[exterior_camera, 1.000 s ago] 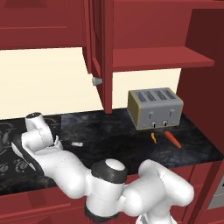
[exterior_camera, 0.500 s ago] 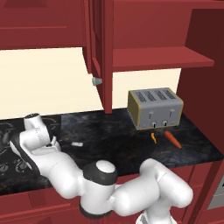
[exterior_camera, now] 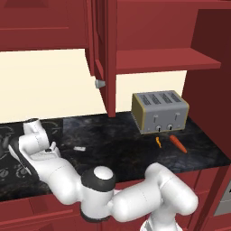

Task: Pick the pan from the cabinet and place it on the stove. Then turn on the stove burner for the pan.

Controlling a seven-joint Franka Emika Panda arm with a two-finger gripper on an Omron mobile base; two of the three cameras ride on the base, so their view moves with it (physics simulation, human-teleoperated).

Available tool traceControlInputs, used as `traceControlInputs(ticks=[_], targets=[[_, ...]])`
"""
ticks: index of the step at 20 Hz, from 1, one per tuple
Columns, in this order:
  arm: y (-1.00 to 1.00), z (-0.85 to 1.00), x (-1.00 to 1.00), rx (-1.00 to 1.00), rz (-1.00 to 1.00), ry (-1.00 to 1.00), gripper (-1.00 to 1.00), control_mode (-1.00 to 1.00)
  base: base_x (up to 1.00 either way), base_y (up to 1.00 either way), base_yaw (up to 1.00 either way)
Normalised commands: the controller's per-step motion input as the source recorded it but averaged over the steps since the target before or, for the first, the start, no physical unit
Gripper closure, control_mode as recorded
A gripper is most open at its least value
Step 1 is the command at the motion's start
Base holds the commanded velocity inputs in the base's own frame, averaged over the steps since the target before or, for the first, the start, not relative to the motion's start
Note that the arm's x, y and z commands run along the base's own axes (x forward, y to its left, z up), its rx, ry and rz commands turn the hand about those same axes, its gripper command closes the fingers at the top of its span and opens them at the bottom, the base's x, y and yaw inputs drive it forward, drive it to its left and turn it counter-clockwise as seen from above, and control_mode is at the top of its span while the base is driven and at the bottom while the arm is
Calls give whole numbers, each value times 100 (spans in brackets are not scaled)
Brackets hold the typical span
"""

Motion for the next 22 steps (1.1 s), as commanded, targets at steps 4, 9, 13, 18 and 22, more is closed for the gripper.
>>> traceControlInputs(ticks=[4, 9, 13, 18, 22], targets=[[10, -16, 3, 0, 0, 1, -100, -100, 0, 0, 0], [10, -19, 0, 0, 0, 0, -100, -100, 0, 0, 0], [1, -23, 0, 0, 0, 0, -100, -100, 0, 0, 0], [-5, -30, -8, 0, 0, 0, -100, -100, 0, 0, 0], [-9, -28, -19, 0, 0, 0, -100, -100, 0, 0, 0]])
